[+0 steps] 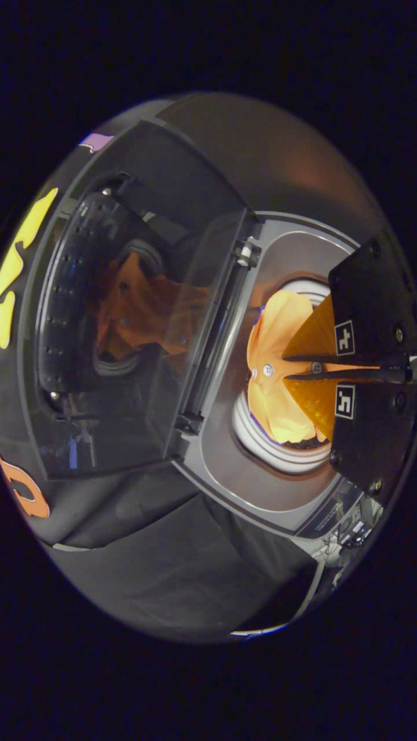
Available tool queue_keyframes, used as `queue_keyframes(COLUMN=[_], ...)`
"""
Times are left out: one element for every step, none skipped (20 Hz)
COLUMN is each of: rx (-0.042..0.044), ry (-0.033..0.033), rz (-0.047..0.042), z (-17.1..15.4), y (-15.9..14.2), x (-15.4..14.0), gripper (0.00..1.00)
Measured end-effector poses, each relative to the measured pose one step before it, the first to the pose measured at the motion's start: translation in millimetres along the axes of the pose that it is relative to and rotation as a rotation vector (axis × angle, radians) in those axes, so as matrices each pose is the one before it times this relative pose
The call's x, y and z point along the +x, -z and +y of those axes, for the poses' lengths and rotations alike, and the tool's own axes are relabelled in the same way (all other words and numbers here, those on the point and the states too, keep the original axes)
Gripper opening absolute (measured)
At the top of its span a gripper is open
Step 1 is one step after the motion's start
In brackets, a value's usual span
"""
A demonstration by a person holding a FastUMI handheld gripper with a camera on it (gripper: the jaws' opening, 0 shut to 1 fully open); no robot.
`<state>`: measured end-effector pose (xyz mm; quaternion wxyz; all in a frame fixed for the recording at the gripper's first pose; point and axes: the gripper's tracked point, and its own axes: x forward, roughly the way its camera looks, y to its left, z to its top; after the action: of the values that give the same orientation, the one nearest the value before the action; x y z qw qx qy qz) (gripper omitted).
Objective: Put the clothes into the washing machine and then close the washing machine lid.
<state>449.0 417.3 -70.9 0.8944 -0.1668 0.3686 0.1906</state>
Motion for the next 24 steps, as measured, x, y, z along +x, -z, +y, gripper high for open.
queue_keyframes(rx=[0.00434,0.00799,0.00514,0.00116,0.00137,0.0034,0.00561,0.00412,0.00444,0.00018,-0.00163,-0.00277,0.00005,0.00889,0.01556,0.01429,0.0087,0.00551,0.00959,0.00432,0.00327,0.0026,-0.00147,-0.00583], ry=[-0.00024,-0.00372,-0.00092,-0.00128,0.00202,-0.00042,-0.00072,-0.00068,-0.00062,-0.00135,0.00073,0.00142,-0.0042,-0.01417,-0.04538,-0.0166,0.01889,0.03272,0.01375,-0.00054,-0.00267,-0.00007,0.00253,0.00186], rz=[0.0124,0.01472,0.01058,0.008,0.00776,0.00579,0.0054,0.00218,-0.0007,0.0027,0.00109,-0.00013,0.00022,0.01442,0.03933,0.04034,0.00106,-0.02023,-0.00975,0.00888,0.01474,0.00377,-0.00577,-0.00688], z=[-0.39,0.78,0.67,0.16,-0.21,0.97,1.1,0.71,0.36,0.82,-0.34,-0.03,0.57,2.06,8.78,1.75,-4.78,-7.45,-3.02,-0.53,1.03,-0.63,-0.75,0.55], y=[4.39,2.64,3.83,1.6,3.0,1.58,1.15,-0.02,0.82,-0.29,0.53,-0.82,0.1,4.13,8.92,8.87,1.71,-1.84,0.8,1.27,3.63,0.81,-0.17,-1.19], x=[5.5,5.3,3.64,3.86,2.06,1.93,2.39,1.69,0.0,0.12,-0.12,-0.03,1.08,1.25,-0.11,2.85,1.11,1.51,-0.95,0.31,-1.45,-0.5,-0.28,-0.95], gripper=[0.05,0.05,0.05,0.05,0.05,0.05,0.05,0.05,0.05,0.05,0.05,0.05,0.05,0.05,0.07,0.29,0.51,0.73,0.95,0.94,0.93,0.93,0.93,0.92])
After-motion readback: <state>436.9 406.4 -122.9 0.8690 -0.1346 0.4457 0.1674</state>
